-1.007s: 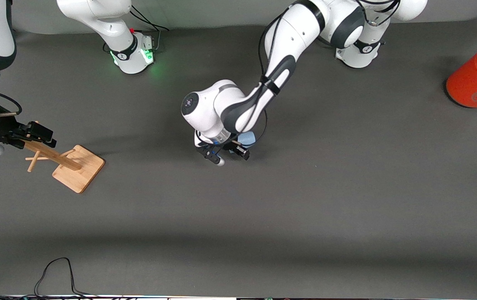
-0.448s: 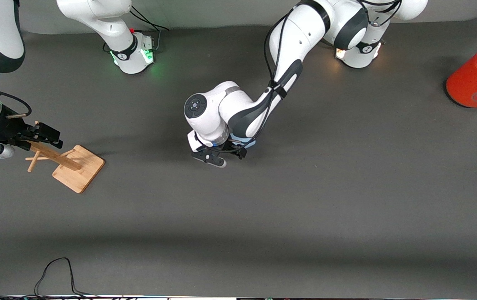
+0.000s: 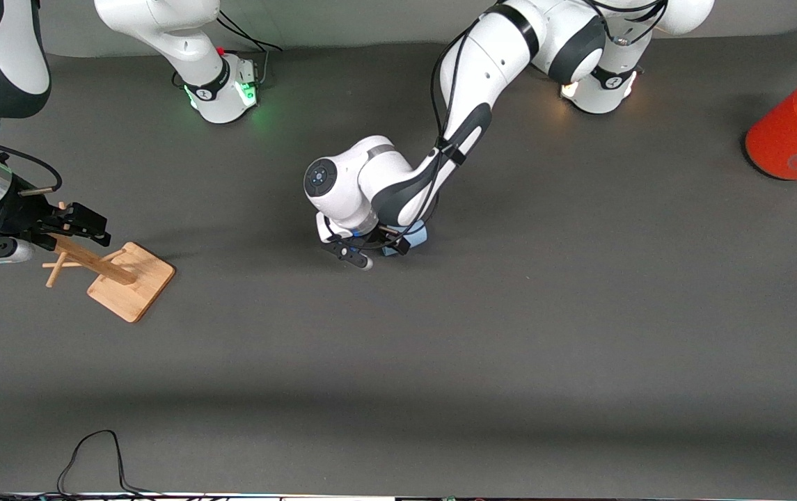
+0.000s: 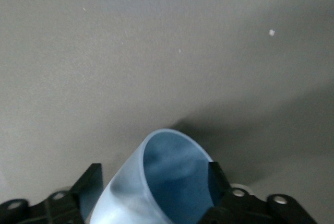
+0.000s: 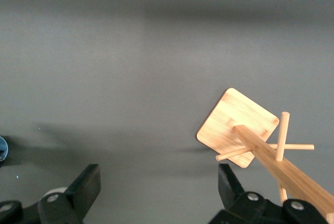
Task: Rotate and upright cup with both arms
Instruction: 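Lower the blue cup upright onto the table with the left gripper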
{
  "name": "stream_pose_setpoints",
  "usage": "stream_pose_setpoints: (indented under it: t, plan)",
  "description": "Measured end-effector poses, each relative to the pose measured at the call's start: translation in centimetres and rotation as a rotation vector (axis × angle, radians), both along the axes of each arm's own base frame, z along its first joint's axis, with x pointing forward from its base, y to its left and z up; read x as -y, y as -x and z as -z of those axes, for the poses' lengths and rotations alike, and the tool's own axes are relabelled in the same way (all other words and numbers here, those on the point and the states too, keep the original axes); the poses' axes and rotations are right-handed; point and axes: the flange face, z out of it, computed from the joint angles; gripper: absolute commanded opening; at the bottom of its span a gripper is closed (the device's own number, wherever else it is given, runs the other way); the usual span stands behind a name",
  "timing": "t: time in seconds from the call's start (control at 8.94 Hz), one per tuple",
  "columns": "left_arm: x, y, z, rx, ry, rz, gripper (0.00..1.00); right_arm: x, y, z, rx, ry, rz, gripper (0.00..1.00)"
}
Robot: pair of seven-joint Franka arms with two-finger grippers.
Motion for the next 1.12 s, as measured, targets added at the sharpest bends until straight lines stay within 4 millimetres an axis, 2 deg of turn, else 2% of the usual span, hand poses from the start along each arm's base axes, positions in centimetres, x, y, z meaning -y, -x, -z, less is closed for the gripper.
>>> stream_pose_setpoints:
  t: [0.11, 0.34, 0.78, 0.9, 1.01, 1.12]
  plan:
    - [-0.5, -0.3, 0.0, -0.018, -0.019, 0.029, 0.02, 0.0, 0.0, 0.0, -0.001, 0.000, 0.000, 1.00]
    - [-0.9, -0.6, -0.1, -0.025, -0.030, 0.042, 0.00, 0.0, 0.0, 0.0, -0.003, 0.000, 0.000, 1.00]
    - [-1.2, -1.0, -1.6, -0.032, -0.038, 0.070, 0.00, 0.9, 0.0, 0.2, -0.007, 0.015, 0.011, 1.00]
    - [-1.5, -1.7, -2.6, -0.020, -0.025, 0.058, 0.00, 0.9, 0.0, 0.3, -0.007, 0.016, 0.011, 1.00]
    - [-2.5, -3.5, -4.8, -0.004, 0.007, 0.002, 0.00, 0.9, 0.0, 0.3, -0.007, 0.020, 0.009, 1.00]
    - [-4.7, -6.6, -8.7, 0.009, 0.070, -0.092, 0.00, 0.9, -0.1, 0.2, -0.006, 0.039, 0.003, 1.00]
